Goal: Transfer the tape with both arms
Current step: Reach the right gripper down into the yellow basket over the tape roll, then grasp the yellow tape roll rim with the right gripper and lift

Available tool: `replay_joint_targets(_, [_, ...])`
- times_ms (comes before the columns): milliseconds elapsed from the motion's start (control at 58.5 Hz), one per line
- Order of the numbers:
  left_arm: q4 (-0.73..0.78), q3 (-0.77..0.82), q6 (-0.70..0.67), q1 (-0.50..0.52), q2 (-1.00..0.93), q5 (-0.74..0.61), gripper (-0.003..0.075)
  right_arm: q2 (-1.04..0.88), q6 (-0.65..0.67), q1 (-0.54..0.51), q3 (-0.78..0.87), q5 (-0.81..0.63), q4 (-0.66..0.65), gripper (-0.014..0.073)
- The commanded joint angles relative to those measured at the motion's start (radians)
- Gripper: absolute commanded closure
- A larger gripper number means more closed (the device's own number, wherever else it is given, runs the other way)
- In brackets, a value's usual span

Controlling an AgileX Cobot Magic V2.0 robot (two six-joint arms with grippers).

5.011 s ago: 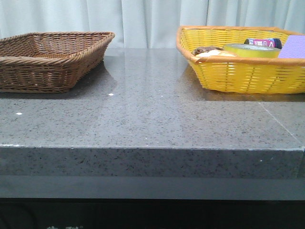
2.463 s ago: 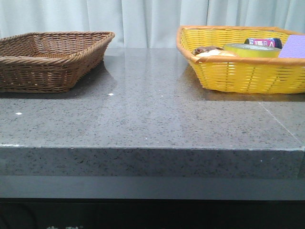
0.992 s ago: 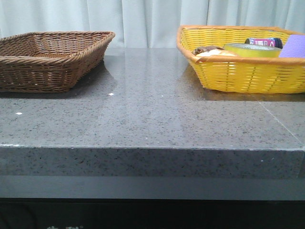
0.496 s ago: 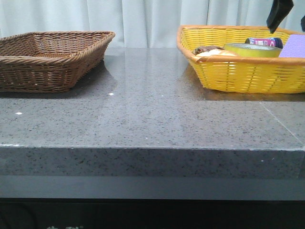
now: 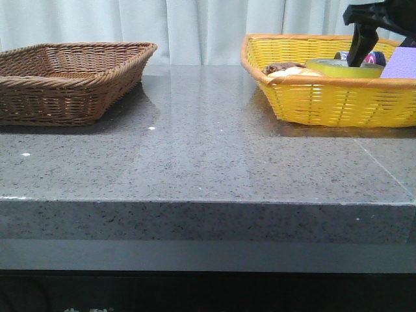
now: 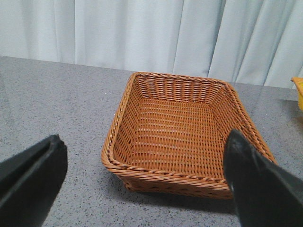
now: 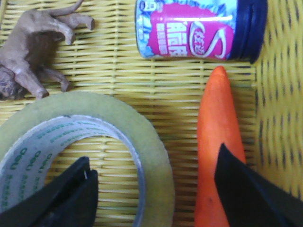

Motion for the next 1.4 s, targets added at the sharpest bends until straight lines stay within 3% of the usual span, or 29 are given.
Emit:
replay_joint_targets(0, [-0.002,-0.037,-0.003,0.002,0.01,-0.078,0.0062,-0.048,-0.003,-0.001,-0.038,-0.053,0.022,0.0057])
replay_joint_targets(120, [-0.002,-0.037,-0.003,0.002,0.01,-0.078,0.0062,-0.039,-0.003,-0.001,-0.038,-0.054,0.023,0.0106])
replay_joint_targets(376, [-0.002,-0.037,-0.003,0.002,0.01,-0.078,0.0062,-0.04,-0.003,-0.001,-0.038,-0.051,0.026,0.0402])
replay_joint_targets(513, [-0.002,-0.037,-0.003,0.002,0.01,-0.078,0.0062,-0.043,-0.003,-0.001,-0.038,-0.051,0.026,0.0468])
replay_joint_targets(1163, [-0.002,-0.037,-0.003,0.002,0.01,-0.078,0.0062,-0.23,-0.003,0.002,-0.038,-0.1,0.037,0.0487])
replay_joint_targets(1385, [-0.002,-0.037,-0.003,0.002,0.01,-0.078,0.0062,-0.314,-0.004,0.082,-0.026,-0.101,0.047,0.0487])
